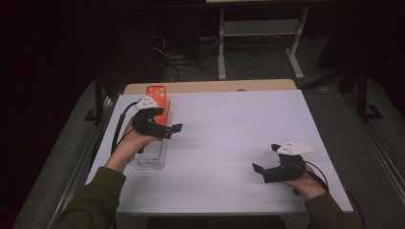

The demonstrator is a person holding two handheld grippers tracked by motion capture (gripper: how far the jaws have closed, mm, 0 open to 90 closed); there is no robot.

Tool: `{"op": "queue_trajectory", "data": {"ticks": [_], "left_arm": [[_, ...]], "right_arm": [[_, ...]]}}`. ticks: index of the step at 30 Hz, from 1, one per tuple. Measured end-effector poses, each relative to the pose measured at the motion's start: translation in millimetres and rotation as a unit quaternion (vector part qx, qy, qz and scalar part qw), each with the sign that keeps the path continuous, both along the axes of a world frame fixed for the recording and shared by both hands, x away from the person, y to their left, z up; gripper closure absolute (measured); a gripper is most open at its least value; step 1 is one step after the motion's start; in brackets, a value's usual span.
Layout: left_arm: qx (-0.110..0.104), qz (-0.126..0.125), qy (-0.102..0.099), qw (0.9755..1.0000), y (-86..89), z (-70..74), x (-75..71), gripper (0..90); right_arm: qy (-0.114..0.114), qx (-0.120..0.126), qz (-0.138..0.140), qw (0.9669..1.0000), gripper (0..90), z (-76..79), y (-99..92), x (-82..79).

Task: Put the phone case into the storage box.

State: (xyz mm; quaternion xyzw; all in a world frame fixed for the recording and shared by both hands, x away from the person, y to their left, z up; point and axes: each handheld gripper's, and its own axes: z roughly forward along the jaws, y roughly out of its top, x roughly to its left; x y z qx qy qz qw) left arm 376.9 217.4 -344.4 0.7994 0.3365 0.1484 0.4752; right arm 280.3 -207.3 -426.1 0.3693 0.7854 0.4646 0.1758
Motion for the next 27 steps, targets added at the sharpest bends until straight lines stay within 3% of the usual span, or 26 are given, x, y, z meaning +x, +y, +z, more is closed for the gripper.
{"op": "queue_trajectory", "data": {"ticks": [14,27], "left_arm": [[-0.020,-0.018,-0.004,0.9996,12.0,-19.0,-39.8,0.0],[-0.027,-0.019,-0.015,0.9993,16.0,-37.7,-61.8,0.0]], "right_arm": [[-0.003,0.009,0.017,0.9998,0.0,8.8,-0.8,3.2],[-0.010,0.014,0.031,0.9994,0.0,15.9,-0.1,2.0]]}}
